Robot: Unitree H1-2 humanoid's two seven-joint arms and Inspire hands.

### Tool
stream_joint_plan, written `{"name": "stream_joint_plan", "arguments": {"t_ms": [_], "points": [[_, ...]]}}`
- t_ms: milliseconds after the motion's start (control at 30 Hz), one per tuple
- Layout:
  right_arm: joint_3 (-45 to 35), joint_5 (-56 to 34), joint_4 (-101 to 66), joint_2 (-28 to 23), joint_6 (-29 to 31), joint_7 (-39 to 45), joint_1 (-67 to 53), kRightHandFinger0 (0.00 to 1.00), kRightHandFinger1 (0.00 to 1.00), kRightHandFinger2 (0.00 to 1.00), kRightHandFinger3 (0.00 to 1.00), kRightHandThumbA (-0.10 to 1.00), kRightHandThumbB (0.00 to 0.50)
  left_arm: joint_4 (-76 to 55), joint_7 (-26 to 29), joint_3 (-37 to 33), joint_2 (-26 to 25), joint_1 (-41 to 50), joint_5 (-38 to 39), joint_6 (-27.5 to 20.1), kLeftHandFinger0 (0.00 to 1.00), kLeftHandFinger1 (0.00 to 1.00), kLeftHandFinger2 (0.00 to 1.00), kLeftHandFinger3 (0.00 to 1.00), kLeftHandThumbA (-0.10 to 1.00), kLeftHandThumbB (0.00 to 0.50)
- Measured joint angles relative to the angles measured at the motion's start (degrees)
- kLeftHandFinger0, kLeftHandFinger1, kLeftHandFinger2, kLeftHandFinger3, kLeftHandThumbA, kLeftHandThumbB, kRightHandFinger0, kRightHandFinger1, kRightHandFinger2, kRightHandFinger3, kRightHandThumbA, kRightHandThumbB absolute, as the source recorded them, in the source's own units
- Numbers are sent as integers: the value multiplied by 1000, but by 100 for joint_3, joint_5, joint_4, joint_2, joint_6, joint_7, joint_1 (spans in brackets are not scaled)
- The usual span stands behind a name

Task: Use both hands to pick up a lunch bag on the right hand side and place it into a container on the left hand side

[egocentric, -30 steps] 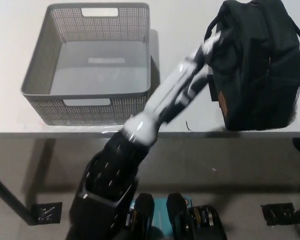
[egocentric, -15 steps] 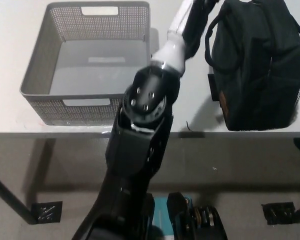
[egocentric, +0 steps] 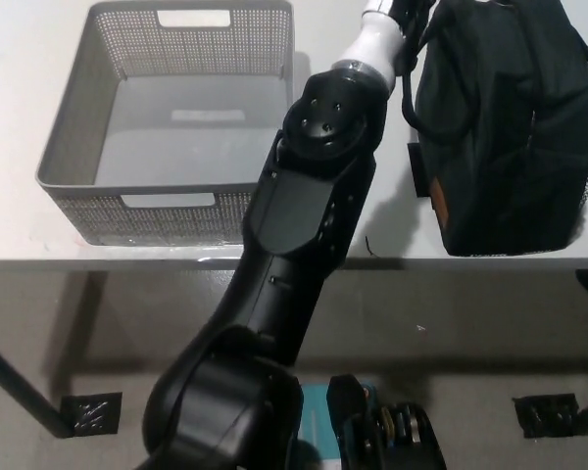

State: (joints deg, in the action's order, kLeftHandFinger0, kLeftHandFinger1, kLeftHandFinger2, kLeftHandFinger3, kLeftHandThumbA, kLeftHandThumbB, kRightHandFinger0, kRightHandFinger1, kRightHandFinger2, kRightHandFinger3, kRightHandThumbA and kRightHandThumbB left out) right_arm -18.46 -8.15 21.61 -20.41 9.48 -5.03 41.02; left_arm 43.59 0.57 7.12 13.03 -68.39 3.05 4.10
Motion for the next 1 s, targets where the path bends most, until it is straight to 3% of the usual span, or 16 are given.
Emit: {"name": "stream_joint_plan", "arguments": {"t_ms": [67, 100, 233, 533, 600, 633, 833, 1000], "points": [[27, -50, 267, 23, -14, 32, 226, 1000, 1000, 1000, 1000, 1000, 197, 485, 17, 25, -76, -127, 44, -74, 1000, 1000, 1000, 1000, 1000, 305], [34, -60, 336, 31, -15, 37, 264, 1000, 1000, 1000, 1000, 1000, 199, 560, 18, 25, -90, -144, 49, -88, 1000, 1000, 1000, 1000, 1000, 306], [62, -158, 823, 119, -24, 91, 576, 1000, 1000, 1000, 1000, 1000, 185, 1292, 25, 24, -191, -264, 77, -304, 1000, 1000, 1000, 1000, 1000, 292], [113, -295, 1718, 250, -22, 238, 813, 1000, 1000, 1000, 1000, 1000, 215, 1974, 106, -45, -300, -267, 52, -714, 1000, 1000, 1000, 1000, 1000, 315], [110, -347, 1926, 251, -6, 279, 835, 1000, 1000, 1000, 1000, 1000, 176, 2064, 145, -46, -359, -268, 53, -784, 1000, 1000, 1000, 1000, 1000, 301], [107, -367, 2067, 250, 24, 303, 861, 1000, 1000, 1000, 1000, 1000, 206, 2114, 153, -54, -391, -266, 50, -814, 1000, 1000, 1000, 1000, 1000, 321], [94, -490, 2849, 266, 123, 418, 1030, 1000, 1000, 1000, 1000, 1000, 189, 2362, 181, -149, -485, -244, 26, -877, 1000, 1000, 1000, 1000, 1000, 310], [1, -644, 3785, 387, 220, 549, 1223, 1000, 1000, 1000, 1000, 1000, 197, 2629, 123, -265, -473, -205, 27, -1012, 1000, 1000, 1000, 1000, 1000, 340]]}}
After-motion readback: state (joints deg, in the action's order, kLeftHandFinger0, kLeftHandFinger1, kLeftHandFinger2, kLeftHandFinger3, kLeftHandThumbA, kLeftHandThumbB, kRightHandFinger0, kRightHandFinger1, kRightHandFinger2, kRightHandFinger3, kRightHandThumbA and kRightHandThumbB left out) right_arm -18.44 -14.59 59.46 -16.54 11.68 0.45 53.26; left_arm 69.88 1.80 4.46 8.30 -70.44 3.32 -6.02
